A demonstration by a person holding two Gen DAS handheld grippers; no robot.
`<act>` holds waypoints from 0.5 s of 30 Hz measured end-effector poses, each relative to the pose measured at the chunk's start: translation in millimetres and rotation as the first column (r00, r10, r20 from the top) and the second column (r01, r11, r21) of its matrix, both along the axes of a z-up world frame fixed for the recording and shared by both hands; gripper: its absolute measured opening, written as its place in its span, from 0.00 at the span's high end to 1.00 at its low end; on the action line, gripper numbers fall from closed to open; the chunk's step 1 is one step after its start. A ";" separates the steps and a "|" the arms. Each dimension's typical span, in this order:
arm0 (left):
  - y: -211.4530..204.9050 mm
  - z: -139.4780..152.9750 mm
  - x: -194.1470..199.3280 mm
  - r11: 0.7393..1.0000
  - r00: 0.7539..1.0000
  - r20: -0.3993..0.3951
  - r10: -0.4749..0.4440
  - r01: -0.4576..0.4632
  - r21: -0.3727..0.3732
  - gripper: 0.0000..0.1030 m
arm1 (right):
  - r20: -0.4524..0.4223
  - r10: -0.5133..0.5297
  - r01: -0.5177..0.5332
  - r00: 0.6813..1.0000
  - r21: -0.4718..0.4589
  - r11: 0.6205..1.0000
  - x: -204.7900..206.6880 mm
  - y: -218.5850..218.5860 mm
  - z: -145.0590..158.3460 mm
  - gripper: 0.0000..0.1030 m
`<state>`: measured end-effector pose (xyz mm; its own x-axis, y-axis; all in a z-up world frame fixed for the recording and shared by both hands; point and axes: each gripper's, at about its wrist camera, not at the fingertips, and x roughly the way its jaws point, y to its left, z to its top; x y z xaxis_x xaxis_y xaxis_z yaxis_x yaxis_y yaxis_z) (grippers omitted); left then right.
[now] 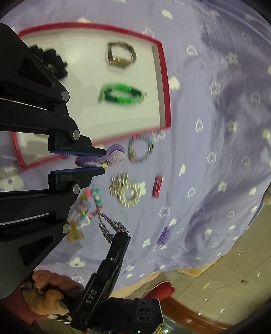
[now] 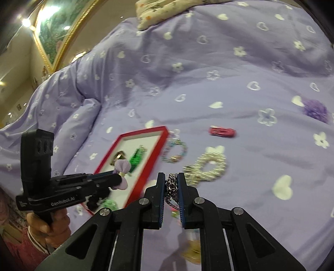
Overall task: Organize jewelry
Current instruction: 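Place the purple bow in the tray with the left tool while the right tool releases the chain there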
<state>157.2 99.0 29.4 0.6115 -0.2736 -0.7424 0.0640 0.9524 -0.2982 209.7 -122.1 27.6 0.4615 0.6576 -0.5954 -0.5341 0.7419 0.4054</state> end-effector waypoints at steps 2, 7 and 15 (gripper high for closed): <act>11.2 -0.4 -4.5 1.000 1.000 0.001 0.022 -0.022 0.000 0.92 | 0.003 0.023 -0.023 1.000 0.008 1.000 -1.7 11.9 3.1 0.89; 44.1 0.7 -15.9 0.996 0.996 0.008 0.085 -0.085 0.002 0.92 | 0.017 0.087 -0.087 0.996 0.021 0.996 -6.1 48.1 11.7 0.89; 87.8 -9.2 -24.3 0.987 0.987 -0.008 0.161 -0.161 -0.011 0.92 | 0.028 0.178 -0.179 0.984 0.033 0.983 -10.6 104.7 17.5 0.89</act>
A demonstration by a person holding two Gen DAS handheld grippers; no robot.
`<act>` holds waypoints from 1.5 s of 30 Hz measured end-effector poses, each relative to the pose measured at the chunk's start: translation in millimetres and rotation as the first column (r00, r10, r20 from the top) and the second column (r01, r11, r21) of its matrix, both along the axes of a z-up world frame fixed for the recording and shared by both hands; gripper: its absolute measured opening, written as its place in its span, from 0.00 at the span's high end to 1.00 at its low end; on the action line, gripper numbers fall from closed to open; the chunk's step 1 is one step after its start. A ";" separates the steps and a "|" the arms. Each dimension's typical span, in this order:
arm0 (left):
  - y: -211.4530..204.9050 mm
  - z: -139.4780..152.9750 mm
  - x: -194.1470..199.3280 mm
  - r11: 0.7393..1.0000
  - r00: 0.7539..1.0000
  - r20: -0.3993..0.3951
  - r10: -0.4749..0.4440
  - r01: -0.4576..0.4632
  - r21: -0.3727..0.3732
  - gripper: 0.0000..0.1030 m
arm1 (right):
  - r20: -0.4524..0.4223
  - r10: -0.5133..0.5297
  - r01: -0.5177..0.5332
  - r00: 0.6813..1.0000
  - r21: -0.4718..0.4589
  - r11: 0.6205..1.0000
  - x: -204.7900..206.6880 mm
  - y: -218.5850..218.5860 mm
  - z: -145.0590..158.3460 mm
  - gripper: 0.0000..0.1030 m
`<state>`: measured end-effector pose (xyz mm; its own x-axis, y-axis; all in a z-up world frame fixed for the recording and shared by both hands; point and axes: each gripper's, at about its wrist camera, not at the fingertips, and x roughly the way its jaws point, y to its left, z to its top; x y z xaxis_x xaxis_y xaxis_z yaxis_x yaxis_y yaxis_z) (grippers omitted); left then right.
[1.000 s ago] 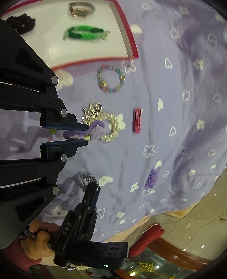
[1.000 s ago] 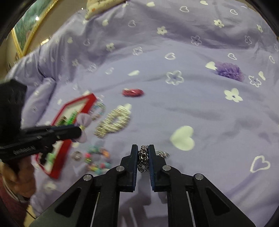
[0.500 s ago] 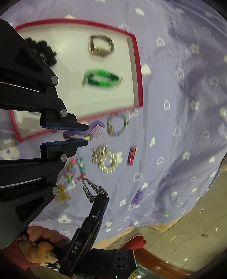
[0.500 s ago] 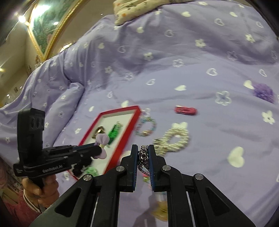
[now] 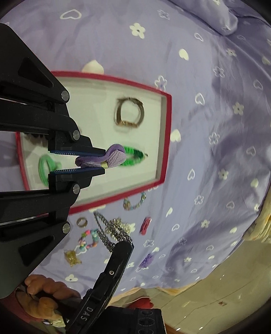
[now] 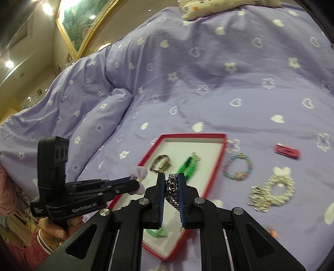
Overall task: Organize jewelry
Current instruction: 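Place the purple bow in the tray with the left tool while the right tool releases the chain there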
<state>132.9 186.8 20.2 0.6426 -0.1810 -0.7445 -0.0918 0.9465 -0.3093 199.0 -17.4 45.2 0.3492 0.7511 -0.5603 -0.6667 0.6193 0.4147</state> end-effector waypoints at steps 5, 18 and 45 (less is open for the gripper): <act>18.7 -15.2 2.6 1.000 0.999 -0.032 0.029 -0.029 0.005 0.92 | -0.021 0.041 -0.041 0.999 -0.016 0.999 -1.3 31.4 -12.6 0.89; 43.2 -61.5 21.5 0.999 0.991 -0.123 0.054 -0.053 0.009 0.92 | -0.130 0.043 -0.059 0.991 -0.116 0.991 15.5 62.1 -73.1 0.89; 36.3 -55.5 15.3 0.996 0.988 -0.128 0.081 -0.075 0.056 0.53 | -0.123 0.018 -0.033 0.992 -0.115 0.993 16.9 41.0 -63.9 0.79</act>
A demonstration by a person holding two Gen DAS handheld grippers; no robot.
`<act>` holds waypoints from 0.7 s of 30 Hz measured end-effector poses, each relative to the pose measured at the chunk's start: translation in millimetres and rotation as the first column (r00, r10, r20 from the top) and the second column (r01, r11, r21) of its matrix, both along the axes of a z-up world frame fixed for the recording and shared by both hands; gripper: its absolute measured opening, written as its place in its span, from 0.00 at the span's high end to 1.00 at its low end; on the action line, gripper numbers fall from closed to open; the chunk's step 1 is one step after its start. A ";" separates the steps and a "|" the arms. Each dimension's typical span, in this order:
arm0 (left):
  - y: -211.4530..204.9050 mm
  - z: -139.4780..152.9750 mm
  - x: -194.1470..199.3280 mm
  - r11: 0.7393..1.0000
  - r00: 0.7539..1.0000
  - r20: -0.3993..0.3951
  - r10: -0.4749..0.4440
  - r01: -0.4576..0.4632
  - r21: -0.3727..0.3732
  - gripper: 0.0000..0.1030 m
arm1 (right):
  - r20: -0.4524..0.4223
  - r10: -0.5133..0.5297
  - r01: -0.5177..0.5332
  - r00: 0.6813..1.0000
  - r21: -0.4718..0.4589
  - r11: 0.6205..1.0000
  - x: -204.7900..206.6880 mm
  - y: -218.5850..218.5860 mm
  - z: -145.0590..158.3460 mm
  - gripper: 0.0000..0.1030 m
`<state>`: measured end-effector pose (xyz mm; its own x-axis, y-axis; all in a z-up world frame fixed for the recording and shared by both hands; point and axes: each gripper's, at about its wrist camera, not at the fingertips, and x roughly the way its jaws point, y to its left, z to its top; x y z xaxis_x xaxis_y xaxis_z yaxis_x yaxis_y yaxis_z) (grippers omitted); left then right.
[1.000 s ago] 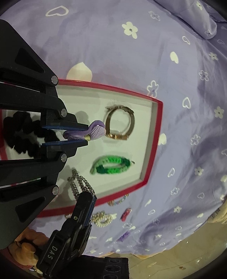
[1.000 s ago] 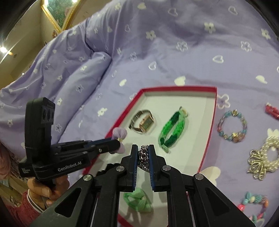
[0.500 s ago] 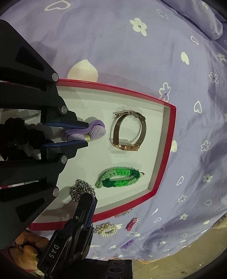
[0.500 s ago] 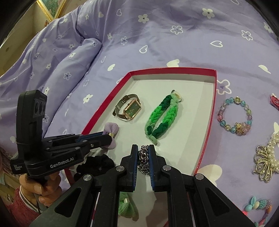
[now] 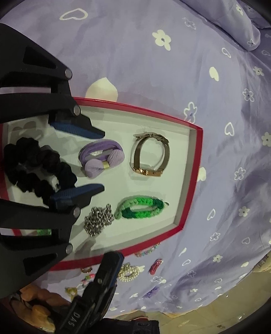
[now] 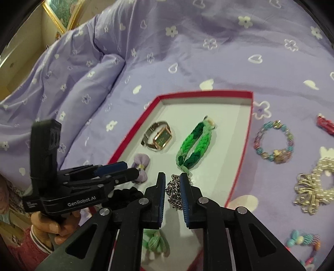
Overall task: Organize jewelry
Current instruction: 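Place the purple bow in the tray with the left tool while the right tool releases the chain there, then reach the right tool to the pink hair clip while the left tool reaches the glass-bead bracelet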
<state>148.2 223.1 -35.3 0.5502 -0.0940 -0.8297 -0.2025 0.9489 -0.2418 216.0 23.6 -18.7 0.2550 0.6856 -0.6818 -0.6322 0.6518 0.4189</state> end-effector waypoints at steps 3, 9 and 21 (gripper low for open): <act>-6.8 10.4 -2.6 1.000 1.000 0.022 -0.011 0.011 0.011 0.49 | 0.013 -0.036 0.036 0.999 0.031 0.999 -0.5 -21.6 10.8 0.65; -28.1 29.5 0.6 0.999 0.997 0.059 -0.050 0.050 0.013 0.48 | 0.030 -0.128 0.127 0.991 0.040 0.991 4.8 -69.6 20.0 0.63; -85.0 49.0 23.1 0.987 0.984 0.084 -0.160 0.159 0.022 0.48 | 0.035 -0.256 0.255 0.966 0.013 0.967 16.5 -148.4 20.3 0.62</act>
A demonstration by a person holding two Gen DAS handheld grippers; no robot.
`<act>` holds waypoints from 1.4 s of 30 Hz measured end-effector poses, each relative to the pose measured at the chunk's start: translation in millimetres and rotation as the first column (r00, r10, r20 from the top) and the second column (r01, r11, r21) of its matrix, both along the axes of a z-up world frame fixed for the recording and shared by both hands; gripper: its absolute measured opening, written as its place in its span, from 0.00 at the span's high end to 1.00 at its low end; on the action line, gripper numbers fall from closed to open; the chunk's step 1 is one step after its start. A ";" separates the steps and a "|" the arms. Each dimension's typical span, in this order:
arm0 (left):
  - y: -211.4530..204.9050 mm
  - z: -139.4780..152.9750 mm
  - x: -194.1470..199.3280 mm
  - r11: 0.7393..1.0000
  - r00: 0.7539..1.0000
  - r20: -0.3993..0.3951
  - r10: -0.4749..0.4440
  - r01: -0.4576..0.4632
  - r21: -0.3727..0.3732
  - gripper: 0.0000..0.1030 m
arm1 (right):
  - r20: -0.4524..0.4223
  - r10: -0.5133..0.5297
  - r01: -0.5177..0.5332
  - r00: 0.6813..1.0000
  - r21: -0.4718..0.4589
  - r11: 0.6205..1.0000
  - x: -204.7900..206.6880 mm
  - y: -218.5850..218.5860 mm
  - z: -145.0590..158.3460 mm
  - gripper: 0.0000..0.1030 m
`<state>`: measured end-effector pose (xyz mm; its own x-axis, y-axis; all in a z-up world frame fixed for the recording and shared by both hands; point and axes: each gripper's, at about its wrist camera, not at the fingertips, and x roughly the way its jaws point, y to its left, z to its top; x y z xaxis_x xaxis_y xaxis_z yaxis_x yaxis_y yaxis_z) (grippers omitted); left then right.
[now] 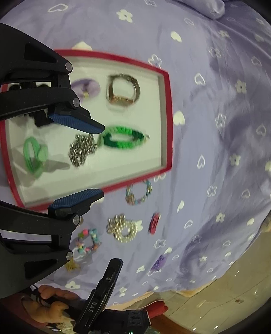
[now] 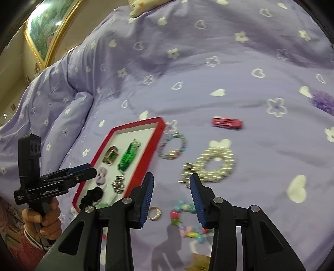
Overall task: Organize jewelry
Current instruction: 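Reach the right tool to the pink hair clip while the left tool reaches the glass-bead bracelet, then grasp the pink hair clip with the right tool while the left tool grasps the glass-bead bracelet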
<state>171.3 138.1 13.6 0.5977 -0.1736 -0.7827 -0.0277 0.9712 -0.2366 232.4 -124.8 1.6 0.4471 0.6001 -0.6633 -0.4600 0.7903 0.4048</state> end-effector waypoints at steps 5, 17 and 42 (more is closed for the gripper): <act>-23.4 5.0 12.4 0.999 0.999 0.003 -0.046 0.046 0.012 0.48 | 0.018 -0.010 0.011 1.000 -0.021 1.000 11.1 -18.4 -1.2 0.62; -80.9 -5.6 75.7 0.988 0.988 -0.035 -0.148 0.149 0.037 0.48 | 0.092 0.105 -0.092 0.990 -0.142 0.986 79.3 -29.1 0.5 0.62; -98.1 -57.4 141.0 0.977 0.966 -0.168 -0.197 0.207 0.045 0.94 | 0.088 0.311 -0.263 0.946 -0.350 0.899 129.0 19.3 -45.1 0.84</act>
